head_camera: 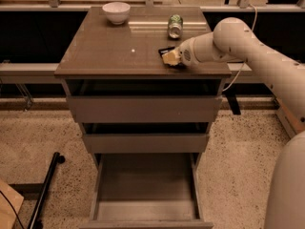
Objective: Place rxbar blueberry into bottom drawer
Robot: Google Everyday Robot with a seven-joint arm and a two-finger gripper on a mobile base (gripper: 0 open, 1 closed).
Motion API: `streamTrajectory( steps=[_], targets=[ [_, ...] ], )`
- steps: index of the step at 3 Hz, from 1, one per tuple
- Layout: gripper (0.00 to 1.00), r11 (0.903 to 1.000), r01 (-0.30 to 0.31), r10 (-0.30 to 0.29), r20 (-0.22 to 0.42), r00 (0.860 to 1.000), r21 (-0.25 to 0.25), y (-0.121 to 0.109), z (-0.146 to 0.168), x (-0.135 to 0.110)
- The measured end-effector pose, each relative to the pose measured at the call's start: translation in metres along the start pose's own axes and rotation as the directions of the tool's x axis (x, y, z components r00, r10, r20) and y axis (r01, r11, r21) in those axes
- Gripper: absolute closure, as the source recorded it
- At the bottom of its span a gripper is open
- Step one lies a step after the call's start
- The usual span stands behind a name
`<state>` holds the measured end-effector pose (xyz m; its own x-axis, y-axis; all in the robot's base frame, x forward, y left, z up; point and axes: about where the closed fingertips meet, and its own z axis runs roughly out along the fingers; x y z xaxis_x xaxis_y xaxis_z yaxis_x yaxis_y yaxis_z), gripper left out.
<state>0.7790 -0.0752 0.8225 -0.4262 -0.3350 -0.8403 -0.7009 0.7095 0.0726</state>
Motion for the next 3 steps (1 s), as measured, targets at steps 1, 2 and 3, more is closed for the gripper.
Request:
streamTrajectory(
  steps=[1, 2, 3],
  targets=[
    [1.0, 1.0, 0.0, 0.0, 0.0, 1.0, 0.0, 0.0, -0.0001, -0.0001],
    [1.0, 1.0, 0.0, 0.0, 0.0, 1.0, 0.0, 0.0, -0.0003, -0.0004],
    [0.97, 1.0, 0.0, 0.0, 0.0, 1.0, 0.0, 0.0001, -0.0003, -0.0005]
  ],
)
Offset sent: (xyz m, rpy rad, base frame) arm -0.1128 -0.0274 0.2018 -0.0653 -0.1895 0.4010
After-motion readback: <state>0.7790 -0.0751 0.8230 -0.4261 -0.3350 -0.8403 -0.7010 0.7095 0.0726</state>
